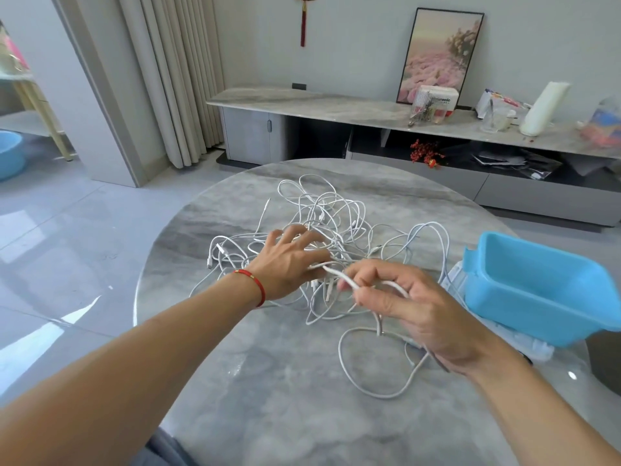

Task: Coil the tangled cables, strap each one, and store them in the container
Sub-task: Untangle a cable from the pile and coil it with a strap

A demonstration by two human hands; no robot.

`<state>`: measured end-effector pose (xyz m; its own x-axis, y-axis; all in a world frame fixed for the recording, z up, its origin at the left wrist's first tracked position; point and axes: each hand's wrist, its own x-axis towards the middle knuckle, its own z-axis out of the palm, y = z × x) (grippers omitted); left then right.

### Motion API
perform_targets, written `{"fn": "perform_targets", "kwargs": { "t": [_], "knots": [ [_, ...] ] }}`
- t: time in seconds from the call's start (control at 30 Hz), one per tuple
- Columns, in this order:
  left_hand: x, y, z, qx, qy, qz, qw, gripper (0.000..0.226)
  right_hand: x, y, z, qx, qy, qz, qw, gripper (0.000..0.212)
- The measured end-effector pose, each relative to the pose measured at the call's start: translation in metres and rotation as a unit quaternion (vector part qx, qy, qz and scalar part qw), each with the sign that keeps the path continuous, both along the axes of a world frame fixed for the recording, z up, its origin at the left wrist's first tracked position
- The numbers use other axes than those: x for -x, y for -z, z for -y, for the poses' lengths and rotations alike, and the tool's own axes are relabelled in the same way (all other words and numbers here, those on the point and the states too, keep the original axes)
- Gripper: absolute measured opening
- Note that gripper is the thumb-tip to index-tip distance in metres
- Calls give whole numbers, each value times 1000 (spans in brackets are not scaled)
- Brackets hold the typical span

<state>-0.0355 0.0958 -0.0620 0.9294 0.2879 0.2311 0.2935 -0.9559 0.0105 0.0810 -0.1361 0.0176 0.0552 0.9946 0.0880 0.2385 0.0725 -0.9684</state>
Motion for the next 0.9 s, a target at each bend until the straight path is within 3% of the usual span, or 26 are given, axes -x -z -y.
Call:
{"fn": "perform_targets", "kwargs": {
  "t": [0.13,0.23,0.37,0.5,0.63,0.67,0.73,0.9],
  "knots": [
    [-3,3,-1,4,-16,-10,1000,33,7,4,-4,-42,63,-84,994,17],
    [-2,-1,3,-38,-8,14,999,24,12,13,-12,-63,171,126,975,30],
    [-6,-5,13,-77,-18,14,997,19,32,16,-26,-67,230,136,961,25],
    [-6,-9,15,-26,-66,-14,997,24,33,19,-38,67,299,182,934,22],
    [-6,-14,20,4,-65,-8,998,22,20,39,-38,225,260,338,876,17],
    [-5,-14,20,6,-62,-4,998,21,19,43,-39,241,239,334,880,12],
    [-4,-14,21,24,-65,4,998,19,20,47,-40,259,220,300,891,23],
    [-3,-19,25,43,-65,17,997,17,23,56,-49,214,232,276,908,19]
  ]
}}
